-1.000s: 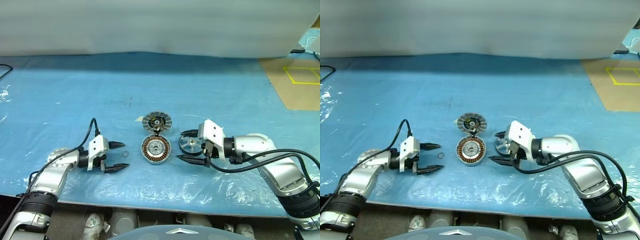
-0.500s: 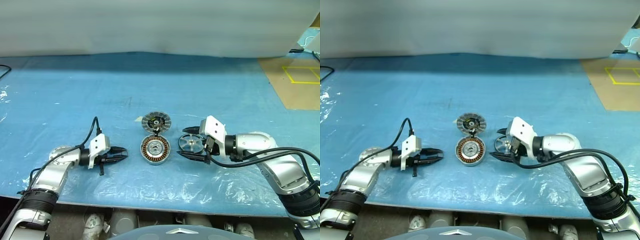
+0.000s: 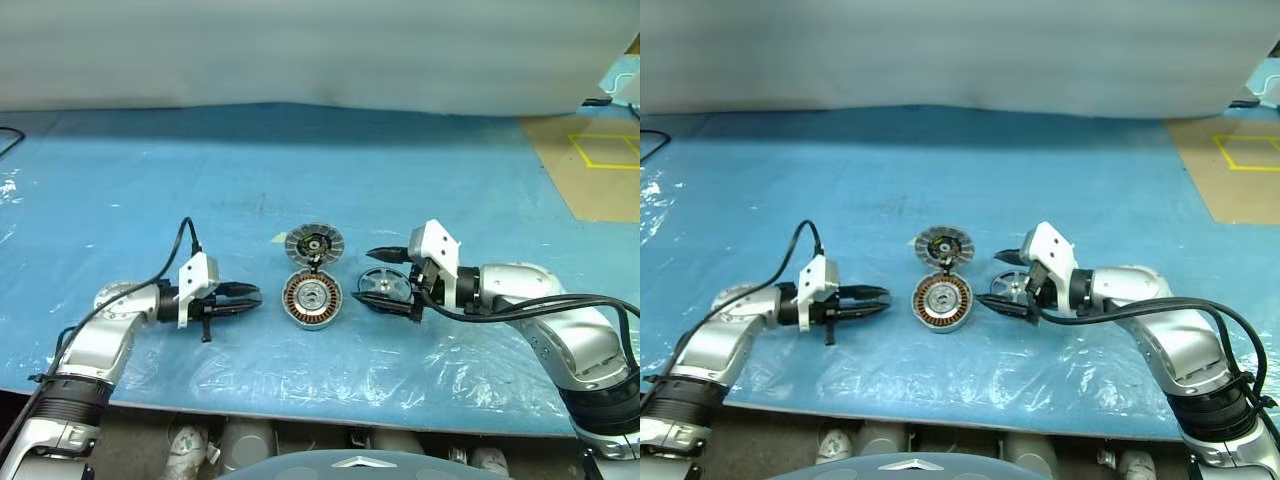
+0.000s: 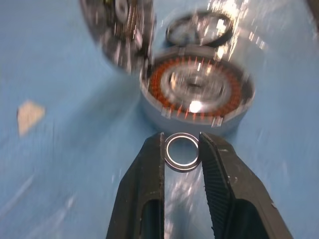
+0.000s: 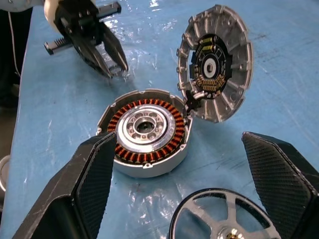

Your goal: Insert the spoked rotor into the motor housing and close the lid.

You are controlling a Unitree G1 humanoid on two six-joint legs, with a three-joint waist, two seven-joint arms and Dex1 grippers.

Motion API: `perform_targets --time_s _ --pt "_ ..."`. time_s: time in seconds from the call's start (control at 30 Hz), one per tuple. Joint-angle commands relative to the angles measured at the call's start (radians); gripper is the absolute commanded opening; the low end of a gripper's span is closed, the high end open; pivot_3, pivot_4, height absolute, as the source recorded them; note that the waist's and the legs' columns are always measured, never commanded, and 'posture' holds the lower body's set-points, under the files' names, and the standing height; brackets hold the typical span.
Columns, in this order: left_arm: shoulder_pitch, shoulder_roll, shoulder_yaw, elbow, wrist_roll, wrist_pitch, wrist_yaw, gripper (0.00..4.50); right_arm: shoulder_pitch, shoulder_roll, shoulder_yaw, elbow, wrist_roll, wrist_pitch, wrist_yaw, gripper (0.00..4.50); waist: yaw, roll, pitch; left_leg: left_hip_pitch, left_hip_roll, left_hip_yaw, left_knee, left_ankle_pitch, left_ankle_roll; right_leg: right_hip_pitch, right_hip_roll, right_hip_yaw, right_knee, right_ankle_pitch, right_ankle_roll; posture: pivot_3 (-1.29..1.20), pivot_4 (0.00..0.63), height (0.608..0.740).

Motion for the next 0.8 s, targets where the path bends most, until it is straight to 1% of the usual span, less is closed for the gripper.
perform_targets --time_s 0.03,0.13,0.2,0.37,0.43,0.63,0.8 --pt "-0.061 0.010 0.026 -0.111 -0.100 0.091 -0.007 0.71 0.011 -0.016 -0.044 -0.075 0.046 -0.004 0.005 4.16 0.001 0.000 0.000 0.000 0.000 0.000 0.000 0.000 0.000 0.000 0.000 0.000 0.000 0.000 0.000 0.00 0.150 0.740" --pt "-0.099 -0.007 0.004 -0.105 -0.090 0.091 -0.001 0.71 0.035 -0.027 -0.032 -0.084 0.022 -0.054 0.016 4.16 0.001 0.000 0.000 0.001 0.000 0.000 0.000 0.000 0.000 0.000 0.000 0.000 0.001 0.000 0.000 0.00 0.150 0.740" --pt "-0.123 -0.019 -0.029 -0.090 -0.049 0.048 -0.012 0.71 0.045 -0.030 -0.020 -0.082 0.001 -0.078 0.008 4.16 0.000 0.000 0.000 0.001 0.000 0.000 0.000 0.000 0.000 0.000 0.000 0.001 0.000 0.000 0.000 0.00 0.150 0.740" --pt "-0.204 -0.074 -0.108 -0.019 0.026 0.035 0.007 0.71 0.056 -0.027 -0.019 -0.090 -0.018 -0.074 -0.032 4.16 0.001 0.000 0.000 0.000 0.000 0.000 0.000 0.000 0.000 0.000 0.000 0.000 0.000 0.000 0.000 0.00 0.150 0.740" --pt "-0.224 -0.104 -0.128 0.045 0.069 -0.009 0.019 0.71 0.068 -0.029 -0.025 -0.107 -0.018 -0.064 -0.050 4.16 0.001 0.000 0.000 0.000 -0.001 0.000 0.000 0.000 0.000 0.000 0.000 0.000 0.000 0.000 0.000 0.00 0.150 0.740" --pt "-0.239 -0.148 -0.157 0.175 0.125 -0.089 -0.001 0.71 0.100 -0.067 -0.053 -0.144 -0.024 -0.045 -0.082 4.16 0.001 0.000 0.000 -0.001 0.000 0.000 0.000 0.000 0.000 0.000 0.000 0.000 -0.001 0.000 0.001 0.00 0.150 0.740" --pt "-0.219 -0.177 -0.171 0.250 0.159 -0.181 -0.013 0.71 0.154 -0.091 -0.118 -0.190 0.011 -0.014 -0.100 4.16 0.011 0.000 0.000 -0.001 -0.001 0.000 0.000 0.000 0.000 0.000 0.000 0.000 -0.001 0.000 0.001 0.00 0.150 0.740"
